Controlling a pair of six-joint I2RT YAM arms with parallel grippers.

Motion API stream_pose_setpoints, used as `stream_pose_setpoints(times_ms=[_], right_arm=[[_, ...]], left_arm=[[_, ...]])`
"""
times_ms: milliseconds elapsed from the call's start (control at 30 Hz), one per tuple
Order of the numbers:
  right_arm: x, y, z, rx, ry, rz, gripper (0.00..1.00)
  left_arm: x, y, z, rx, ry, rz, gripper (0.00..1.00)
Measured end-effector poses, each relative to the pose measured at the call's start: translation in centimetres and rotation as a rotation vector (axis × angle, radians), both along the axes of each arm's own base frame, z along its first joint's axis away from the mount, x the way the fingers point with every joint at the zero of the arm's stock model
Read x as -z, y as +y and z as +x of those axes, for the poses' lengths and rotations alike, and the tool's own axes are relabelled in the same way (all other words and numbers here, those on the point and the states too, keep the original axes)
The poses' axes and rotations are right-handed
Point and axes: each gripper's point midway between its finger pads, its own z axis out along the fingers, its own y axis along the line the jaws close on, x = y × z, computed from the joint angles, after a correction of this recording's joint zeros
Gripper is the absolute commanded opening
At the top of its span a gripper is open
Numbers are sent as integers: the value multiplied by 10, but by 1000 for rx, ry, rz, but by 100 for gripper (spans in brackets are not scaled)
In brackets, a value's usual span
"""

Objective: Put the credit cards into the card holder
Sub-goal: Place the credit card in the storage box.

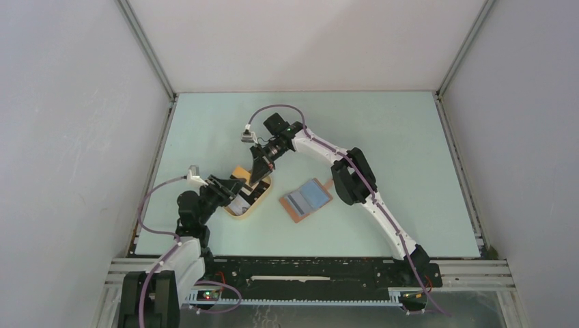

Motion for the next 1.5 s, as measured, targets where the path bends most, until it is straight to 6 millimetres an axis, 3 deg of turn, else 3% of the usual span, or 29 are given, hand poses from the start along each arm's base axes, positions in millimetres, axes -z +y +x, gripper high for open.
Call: stream_pose_setpoints(times_ms=[500,800,1500], right_arm=[[-28,-17,5,-21,79,80,0],[-33,-24,12,-14,102,95,0],[-36,-21,7,-34,117,104,0]], left_arm=[[-51,-8,-16,58,-198,0,46],[-43,-11,-17,80,-159,-11,34],[-39,-18,-10,127,-151,-41,24]])
